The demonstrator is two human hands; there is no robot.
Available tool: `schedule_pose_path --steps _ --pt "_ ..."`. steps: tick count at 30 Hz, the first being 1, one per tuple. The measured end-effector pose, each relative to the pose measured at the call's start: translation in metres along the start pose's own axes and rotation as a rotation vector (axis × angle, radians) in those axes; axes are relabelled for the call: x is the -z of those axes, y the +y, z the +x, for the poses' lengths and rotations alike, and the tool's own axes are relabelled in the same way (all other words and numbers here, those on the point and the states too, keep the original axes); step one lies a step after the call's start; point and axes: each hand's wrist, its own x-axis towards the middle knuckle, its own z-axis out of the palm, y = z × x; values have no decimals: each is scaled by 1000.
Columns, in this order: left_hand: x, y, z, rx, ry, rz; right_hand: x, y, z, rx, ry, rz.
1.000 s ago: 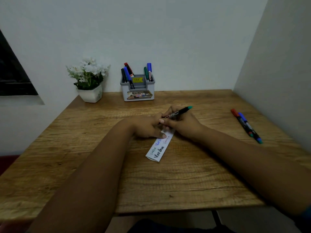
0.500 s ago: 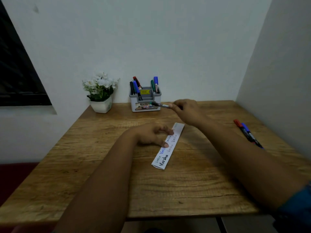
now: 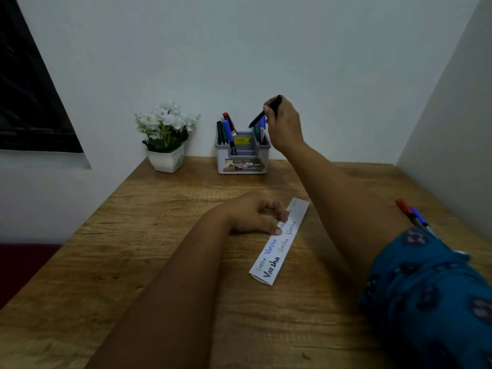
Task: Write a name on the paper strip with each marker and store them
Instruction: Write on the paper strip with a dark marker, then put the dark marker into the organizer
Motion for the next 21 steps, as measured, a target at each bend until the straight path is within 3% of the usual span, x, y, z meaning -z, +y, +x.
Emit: schedule_pose_path --steps 6,11,13,18,21 --pt "0 -5 4 -2 -6 -6 -32 10 28 51 -167 -187" --pt "1 -4 4 -19 -5 32 -46 1 34 90 42 36" --pt "1 -4 5 -22 -5 29 -47 0 38 102 43 41" --pt "3 -3 4 -22 -10 43 -60 16 33 123 -223 -322" --pt "2 -1 3 -17 -27 59 -59 21 27 78 -291 -390"
